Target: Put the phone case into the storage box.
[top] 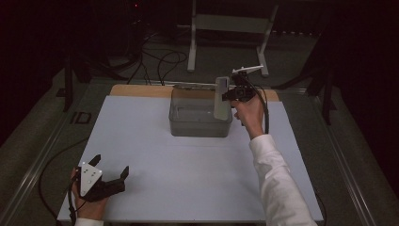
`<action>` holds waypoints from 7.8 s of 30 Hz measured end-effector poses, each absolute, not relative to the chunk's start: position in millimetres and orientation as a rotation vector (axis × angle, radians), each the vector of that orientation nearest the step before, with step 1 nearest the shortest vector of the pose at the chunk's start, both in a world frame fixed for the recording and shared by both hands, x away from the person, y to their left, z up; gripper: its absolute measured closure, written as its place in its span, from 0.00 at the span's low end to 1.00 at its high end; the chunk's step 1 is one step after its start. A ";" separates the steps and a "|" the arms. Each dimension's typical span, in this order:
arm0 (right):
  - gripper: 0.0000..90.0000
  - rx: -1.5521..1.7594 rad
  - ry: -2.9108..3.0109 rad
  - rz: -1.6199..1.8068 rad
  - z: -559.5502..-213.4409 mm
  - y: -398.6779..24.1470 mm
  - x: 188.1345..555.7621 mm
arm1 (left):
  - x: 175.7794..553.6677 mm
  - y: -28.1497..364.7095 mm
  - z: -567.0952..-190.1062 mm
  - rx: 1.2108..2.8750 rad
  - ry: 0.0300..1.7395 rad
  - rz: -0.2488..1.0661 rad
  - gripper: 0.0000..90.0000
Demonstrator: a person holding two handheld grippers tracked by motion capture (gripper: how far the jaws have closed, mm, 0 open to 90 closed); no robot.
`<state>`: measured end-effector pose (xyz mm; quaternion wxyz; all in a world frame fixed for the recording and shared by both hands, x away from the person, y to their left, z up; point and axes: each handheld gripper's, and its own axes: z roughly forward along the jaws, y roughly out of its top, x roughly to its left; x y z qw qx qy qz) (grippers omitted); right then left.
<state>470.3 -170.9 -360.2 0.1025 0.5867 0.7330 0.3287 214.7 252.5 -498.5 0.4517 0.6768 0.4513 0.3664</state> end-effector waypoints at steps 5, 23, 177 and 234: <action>0.90 1.753 2.157 0.945 -365.5 -171.4 474.7 | 214.2 252.9 -497.9 1.668 1.113 0.905 0.01; 0.90 1.787 2.162 0.837 -383.4 -170.1 488.9 | 213.6 254.1 -497.8 1.653 1.118 0.903 0.01; 0.59 1.585 2.112 0.579 -434.5 -138.4 486.9 | 213.3 253.2 -498.0 1.665 1.104 0.905 0.01; 0.12 1.300 1.992 1.085 -437.0 -206.1 349.4 | 216.5 247.9 -499.5 1.685 1.091 0.885 0.01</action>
